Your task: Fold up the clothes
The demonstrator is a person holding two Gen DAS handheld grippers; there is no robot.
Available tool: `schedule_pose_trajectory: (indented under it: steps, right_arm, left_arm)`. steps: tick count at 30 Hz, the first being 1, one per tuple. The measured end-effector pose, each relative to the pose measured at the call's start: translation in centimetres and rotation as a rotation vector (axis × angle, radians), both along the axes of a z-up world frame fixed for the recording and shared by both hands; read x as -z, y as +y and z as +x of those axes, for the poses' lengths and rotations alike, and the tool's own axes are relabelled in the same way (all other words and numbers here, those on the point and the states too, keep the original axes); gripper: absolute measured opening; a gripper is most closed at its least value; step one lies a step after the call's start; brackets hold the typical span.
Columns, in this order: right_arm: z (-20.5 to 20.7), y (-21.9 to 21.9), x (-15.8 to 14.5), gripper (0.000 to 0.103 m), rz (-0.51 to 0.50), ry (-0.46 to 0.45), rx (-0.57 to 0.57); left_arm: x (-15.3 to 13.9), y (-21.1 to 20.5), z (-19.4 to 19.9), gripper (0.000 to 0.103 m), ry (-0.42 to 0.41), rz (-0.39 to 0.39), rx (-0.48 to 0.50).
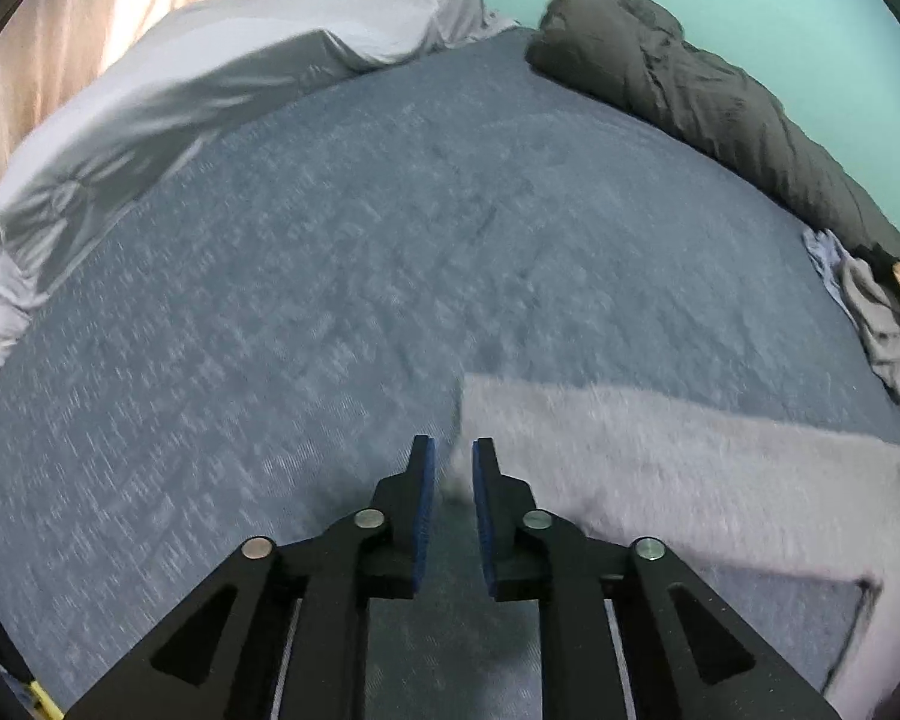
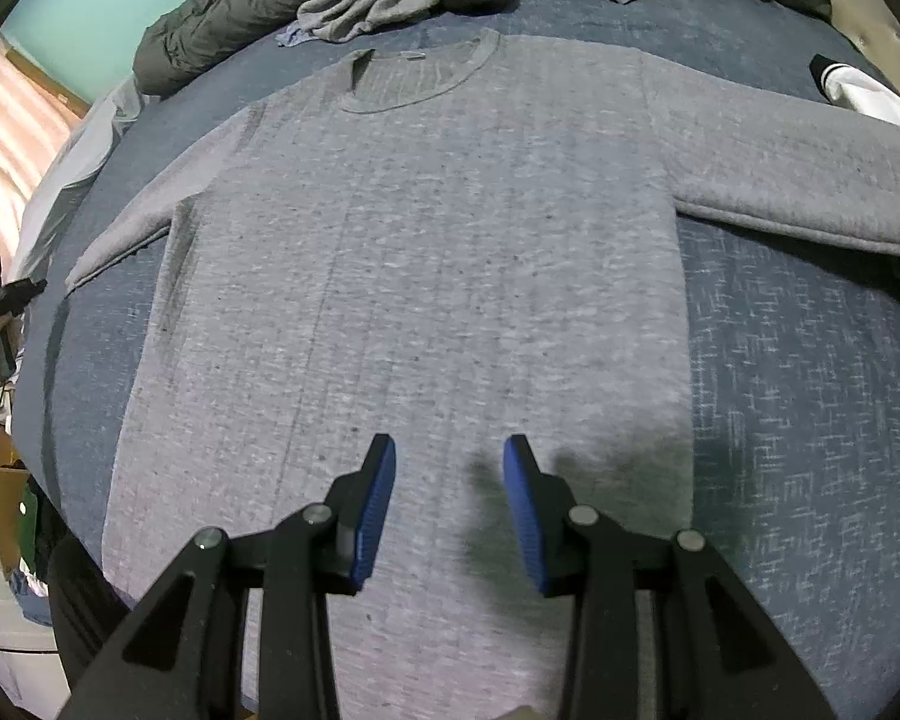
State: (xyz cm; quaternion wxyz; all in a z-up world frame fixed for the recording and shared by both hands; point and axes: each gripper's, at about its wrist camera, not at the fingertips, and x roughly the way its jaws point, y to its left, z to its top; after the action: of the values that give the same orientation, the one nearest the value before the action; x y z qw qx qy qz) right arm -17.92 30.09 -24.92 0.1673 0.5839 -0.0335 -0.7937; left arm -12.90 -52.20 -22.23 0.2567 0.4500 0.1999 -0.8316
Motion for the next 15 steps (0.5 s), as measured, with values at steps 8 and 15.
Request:
schedule_pose_trajectory:
  steps: [8,15]
  right_arm:
    - [0.8,1.2,-0.5,0.038,-0.038,-0.020,0.047]
    - [2.4,6.2,-1.2,0.045,-0.094,0.001,0.157]
  left_arm:
    - [0.1,8.2,2.3,0.029,0.007,0.069,0.168]
    - [-0.7,17.1,3.4,0.035,0.031,0.147,0.314]
